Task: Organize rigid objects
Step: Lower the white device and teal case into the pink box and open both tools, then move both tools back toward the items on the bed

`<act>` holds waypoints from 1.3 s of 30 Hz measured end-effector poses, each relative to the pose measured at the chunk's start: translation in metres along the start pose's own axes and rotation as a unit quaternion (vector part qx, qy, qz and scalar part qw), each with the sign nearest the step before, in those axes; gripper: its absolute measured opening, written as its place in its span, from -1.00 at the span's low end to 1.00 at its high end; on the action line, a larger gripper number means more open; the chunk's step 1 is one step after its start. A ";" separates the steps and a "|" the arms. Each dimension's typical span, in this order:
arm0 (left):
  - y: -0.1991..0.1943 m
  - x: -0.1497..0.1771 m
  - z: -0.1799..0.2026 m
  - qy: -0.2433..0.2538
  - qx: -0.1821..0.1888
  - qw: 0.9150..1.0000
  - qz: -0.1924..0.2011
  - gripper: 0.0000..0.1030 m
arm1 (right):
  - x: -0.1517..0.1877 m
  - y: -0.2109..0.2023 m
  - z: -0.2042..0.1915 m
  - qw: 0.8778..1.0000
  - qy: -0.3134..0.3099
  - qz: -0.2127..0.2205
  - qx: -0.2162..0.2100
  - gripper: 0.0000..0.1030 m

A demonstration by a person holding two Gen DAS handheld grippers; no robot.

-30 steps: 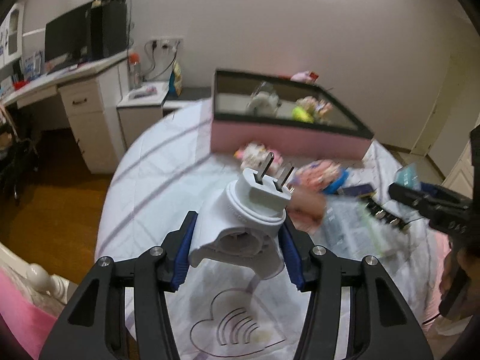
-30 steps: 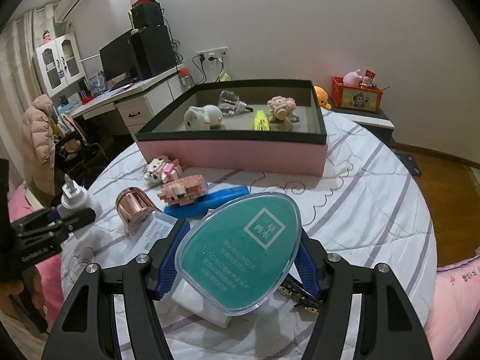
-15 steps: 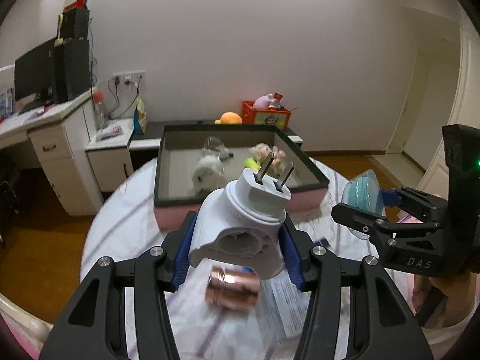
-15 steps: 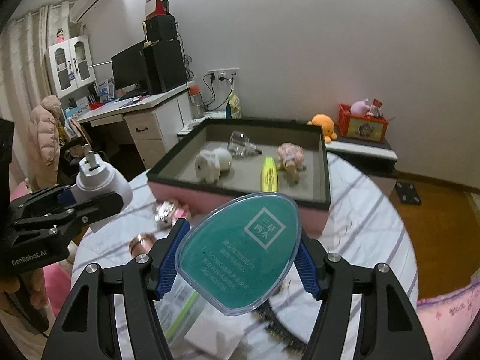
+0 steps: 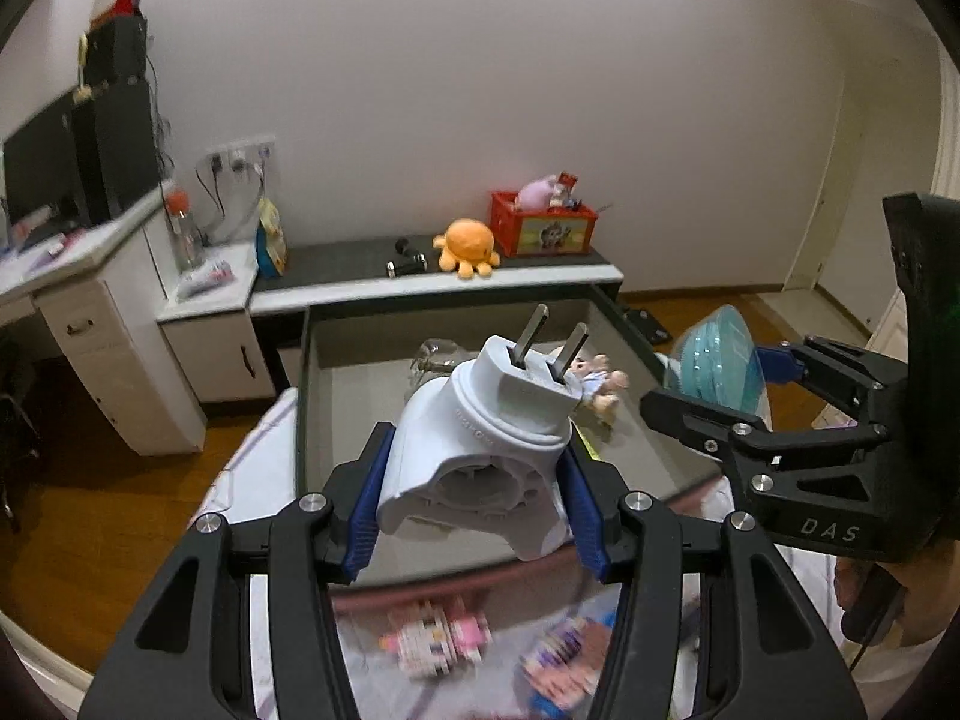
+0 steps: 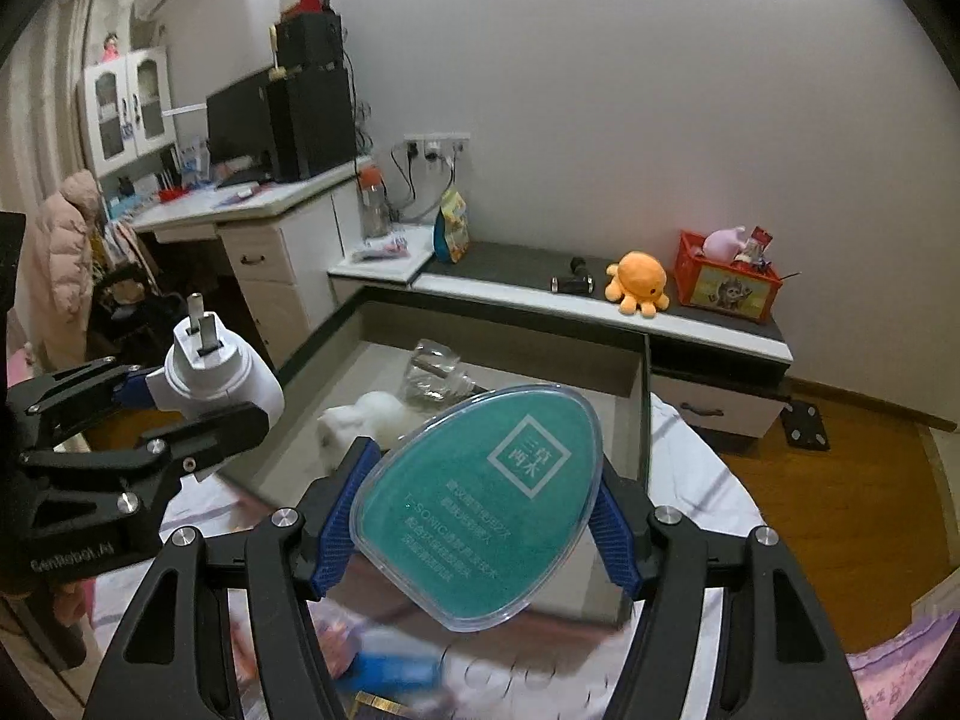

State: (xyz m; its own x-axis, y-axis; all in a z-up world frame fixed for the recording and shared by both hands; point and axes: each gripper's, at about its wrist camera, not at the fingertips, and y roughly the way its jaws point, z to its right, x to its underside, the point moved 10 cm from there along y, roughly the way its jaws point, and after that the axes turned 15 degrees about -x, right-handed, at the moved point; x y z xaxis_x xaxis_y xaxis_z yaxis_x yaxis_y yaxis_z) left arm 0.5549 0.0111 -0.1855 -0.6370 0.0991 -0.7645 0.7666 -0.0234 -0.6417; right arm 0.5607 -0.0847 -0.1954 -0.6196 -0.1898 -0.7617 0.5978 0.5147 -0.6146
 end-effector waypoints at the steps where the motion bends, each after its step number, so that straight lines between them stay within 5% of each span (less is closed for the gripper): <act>1: 0.008 0.000 -0.001 -0.002 0.003 1.000 -0.007 0.03 | -0.002 0.014 0.003 1.000 0.003 -0.009 -0.009 0.31; 8: 0.066 0.013 -0.015 -0.006 -0.003 0.998 -0.058 0.03 | 0.011 0.077 0.010 0.997 0.001 -0.071 -0.009 0.30; 22: 0.080 0.024 -0.025 -0.013 -0.008 0.998 -0.065 0.05 | 0.036 0.118 0.010 0.990 0.014 -0.134 -0.036 0.31; 28: 0.082 0.031 -0.020 -0.021 -0.003 0.997 -0.076 0.32 | 0.040 0.114 0.005 0.990 -0.003 -0.140 -0.028 0.32; 32: 0.076 0.030 -0.018 -0.033 0.011 0.997 -0.072 0.52 | 0.035 0.105 0.006 0.992 -0.015 -0.121 -0.024 0.58; 39: 0.038 0.021 -0.032 -0.066 0.008 0.997 -0.034 0.70 | 0.022 0.063 0.006 0.998 -0.016 -0.067 -0.012 0.58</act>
State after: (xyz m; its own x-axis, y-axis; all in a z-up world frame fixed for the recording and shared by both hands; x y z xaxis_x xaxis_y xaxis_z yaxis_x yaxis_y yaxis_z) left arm 0.5728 0.0439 -0.2240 -0.6934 -0.0310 -0.7199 0.7205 -0.0368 -0.6924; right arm 0.5882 -0.0612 -0.2519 -0.6762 -0.2841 -0.6798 0.4985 0.5029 -0.7061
